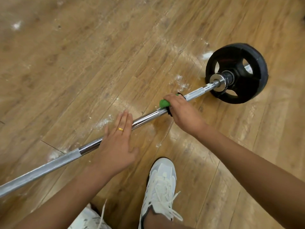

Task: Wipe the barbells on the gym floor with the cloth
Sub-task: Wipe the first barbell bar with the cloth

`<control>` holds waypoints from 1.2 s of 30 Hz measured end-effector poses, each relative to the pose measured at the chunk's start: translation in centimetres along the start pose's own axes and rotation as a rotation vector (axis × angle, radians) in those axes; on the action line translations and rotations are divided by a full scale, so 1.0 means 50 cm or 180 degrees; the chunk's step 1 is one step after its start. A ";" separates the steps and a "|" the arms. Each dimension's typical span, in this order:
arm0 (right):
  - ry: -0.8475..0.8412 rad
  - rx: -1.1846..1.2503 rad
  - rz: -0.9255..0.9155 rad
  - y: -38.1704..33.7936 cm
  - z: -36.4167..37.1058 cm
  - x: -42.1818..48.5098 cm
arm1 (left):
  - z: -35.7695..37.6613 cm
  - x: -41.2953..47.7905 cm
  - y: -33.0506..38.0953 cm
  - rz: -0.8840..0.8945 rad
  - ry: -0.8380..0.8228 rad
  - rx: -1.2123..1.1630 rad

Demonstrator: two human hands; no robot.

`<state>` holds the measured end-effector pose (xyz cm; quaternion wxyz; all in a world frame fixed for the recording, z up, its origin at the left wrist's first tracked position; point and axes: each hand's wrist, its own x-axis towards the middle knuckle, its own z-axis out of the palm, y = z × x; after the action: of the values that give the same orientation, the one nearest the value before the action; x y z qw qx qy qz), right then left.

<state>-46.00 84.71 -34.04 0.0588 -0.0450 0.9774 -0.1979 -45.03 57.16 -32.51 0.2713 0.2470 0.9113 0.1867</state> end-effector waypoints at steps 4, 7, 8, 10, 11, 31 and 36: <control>0.0106 -0.0058 -0.0010 -0.023 0.017 -0.017 | 0.028 -0.015 -0.012 0.0140 0.0025 0.0387; 0.0056 -0.0078 -0.0191 -0.035 0.034 -0.040 | 0.040 -0.023 -0.005 0.0119 0.0017 0.0423; 0.0042 -0.0119 -0.0203 -0.037 0.037 -0.047 | 0.040 -0.027 0.000 0.0133 0.0025 0.0425; 0.0059 -0.0156 -0.0172 -0.036 0.040 -0.058 | 0.047 -0.034 0.005 0.0172 0.0093 0.0422; 0.0076 -0.0133 -0.0178 -0.032 0.040 -0.062 | 0.051 -0.039 0.007 0.0170 0.0093 0.0435; 0.0164 0.0009 0.0195 0.013 0.025 -0.155 | 0.124 -0.111 0.045 0.0335 -0.0135 0.0544; -0.0077 -0.0156 -0.0266 -0.002 0.024 -0.187 | 0.126 -0.128 0.052 0.0344 -0.0191 0.0421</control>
<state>-36.57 85.18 -34.19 0.0612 -0.0897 0.9785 -0.1756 -35.74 57.05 -33.62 0.2712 0.3186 0.8985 0.1330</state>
